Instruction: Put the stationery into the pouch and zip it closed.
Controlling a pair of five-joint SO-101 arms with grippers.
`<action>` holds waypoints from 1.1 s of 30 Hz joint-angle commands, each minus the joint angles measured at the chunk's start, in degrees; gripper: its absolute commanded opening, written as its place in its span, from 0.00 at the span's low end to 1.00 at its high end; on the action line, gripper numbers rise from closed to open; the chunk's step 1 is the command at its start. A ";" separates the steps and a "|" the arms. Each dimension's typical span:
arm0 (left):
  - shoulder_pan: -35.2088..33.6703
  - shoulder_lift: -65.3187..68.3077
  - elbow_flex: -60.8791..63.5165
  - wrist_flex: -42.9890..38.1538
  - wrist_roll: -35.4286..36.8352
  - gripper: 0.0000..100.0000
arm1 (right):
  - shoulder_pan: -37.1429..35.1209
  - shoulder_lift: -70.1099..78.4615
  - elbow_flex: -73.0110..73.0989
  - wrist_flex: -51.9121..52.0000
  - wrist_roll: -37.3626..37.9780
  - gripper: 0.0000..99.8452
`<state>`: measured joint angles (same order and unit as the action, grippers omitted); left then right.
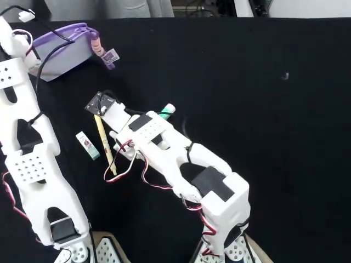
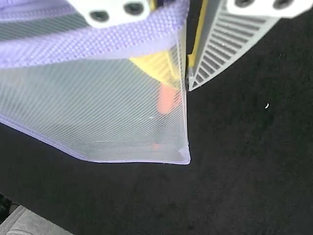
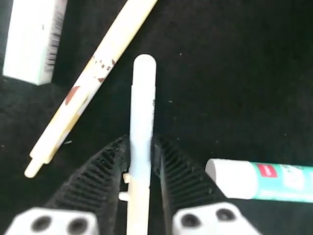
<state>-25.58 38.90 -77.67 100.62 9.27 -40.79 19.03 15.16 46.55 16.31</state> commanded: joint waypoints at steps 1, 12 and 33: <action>0.66 -2.81 -1.19 0.18 -0.09 0.03 | 3.43 -1.19 -3.12 0.62 0.53 0.01; 5.32 -3.87 -1.45 0.26 0.18 0.03 | 14.77 -14.46 -3.30 5.10 0.53 0.01; 18.42 -26.81 22.29 0.26 1.85 0.03 | 21.45 -40.48 -2.86 -8.35 0.53 0.01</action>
<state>-8.53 17.19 -56.66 100.62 10.15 -20.04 -15.78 13.05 43.03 16.48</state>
